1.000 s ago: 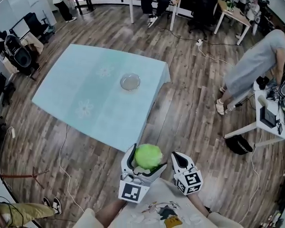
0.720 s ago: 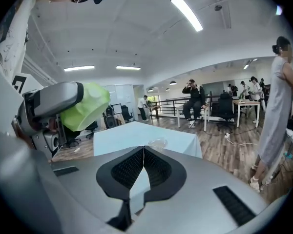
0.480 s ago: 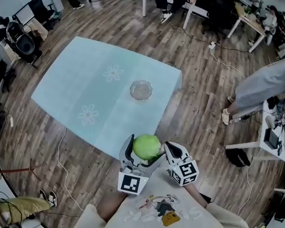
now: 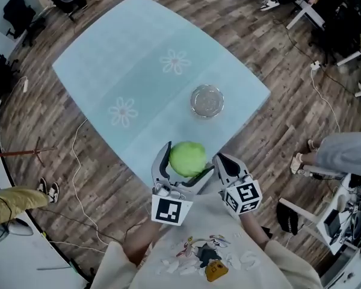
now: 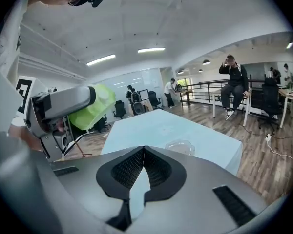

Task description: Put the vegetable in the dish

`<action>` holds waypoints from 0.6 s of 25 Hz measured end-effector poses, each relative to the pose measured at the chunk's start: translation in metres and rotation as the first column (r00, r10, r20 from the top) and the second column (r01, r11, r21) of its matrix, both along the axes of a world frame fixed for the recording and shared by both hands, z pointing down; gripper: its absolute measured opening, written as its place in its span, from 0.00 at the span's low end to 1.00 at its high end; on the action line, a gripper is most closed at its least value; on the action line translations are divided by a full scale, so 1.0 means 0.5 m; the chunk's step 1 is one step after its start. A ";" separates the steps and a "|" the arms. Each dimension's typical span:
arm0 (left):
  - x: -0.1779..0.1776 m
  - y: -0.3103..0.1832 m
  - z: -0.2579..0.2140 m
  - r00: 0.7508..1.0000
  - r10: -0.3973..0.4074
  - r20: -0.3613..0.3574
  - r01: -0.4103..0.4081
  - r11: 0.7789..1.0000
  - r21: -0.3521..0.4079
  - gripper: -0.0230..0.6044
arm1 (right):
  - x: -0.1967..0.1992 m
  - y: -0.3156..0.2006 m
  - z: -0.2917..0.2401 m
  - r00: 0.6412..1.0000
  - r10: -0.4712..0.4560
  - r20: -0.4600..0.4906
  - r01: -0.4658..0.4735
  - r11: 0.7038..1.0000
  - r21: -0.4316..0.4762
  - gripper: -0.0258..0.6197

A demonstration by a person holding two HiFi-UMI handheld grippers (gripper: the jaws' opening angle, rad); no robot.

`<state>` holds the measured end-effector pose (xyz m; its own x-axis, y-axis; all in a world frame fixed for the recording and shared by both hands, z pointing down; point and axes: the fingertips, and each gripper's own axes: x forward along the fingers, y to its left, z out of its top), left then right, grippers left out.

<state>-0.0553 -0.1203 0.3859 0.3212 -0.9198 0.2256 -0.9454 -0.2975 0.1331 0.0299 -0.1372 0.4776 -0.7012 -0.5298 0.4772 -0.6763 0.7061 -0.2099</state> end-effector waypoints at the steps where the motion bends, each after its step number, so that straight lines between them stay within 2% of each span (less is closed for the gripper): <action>1: -0.002 -0.033 0.009 1.000 -0.022 0.005 0.022 1.000 -0.005 0.89 | 0.003 -0.037 0.001 1.000 -0.018 -0.005 0.018 1.000 0.000 0.07; 4: 0.002 -0.112 0.043 0.998 -0.064 0.007 0.065 0.998 -0.019 0.89 | 0.010 -0.125 0.010 0.998 -0.055 -0.010 0.055 0.998 -0.007 0.07; 8: 0.017 -0.171 0.105 0.997 -0.076 0.022 0.078 0.992 -0.102 0.89 | 0.010 -0.187 0.034 0.996 -0.088 0.006 0.088 0.995 -0.050 0.07; 10: 0.029 -0.205 0.132 0.997 -0.066 0.028 0.068 0.992 -0.110 0.89 | 0.014 -0.211 0.048 0.995 -0.098 0.008 0.098 0.992 -0.073 0.07; 13: 0.046 -0.250 0.175 0.996 -0.025 0.083 0.032 0.997 -0.076 0.89 | 0.022 -0.241 0.067 0.993 -0.115 0.003 0.115 0.989 -0.092 0.07; 15: 0.060 -0.280 0.209 0.995 -0.037 0.087 0.046 0.993 -0.106 0.89 | 0.036 -0.265 0.078 0.992 -0.127 -0.005 0.126 0.987 -0.100 0.07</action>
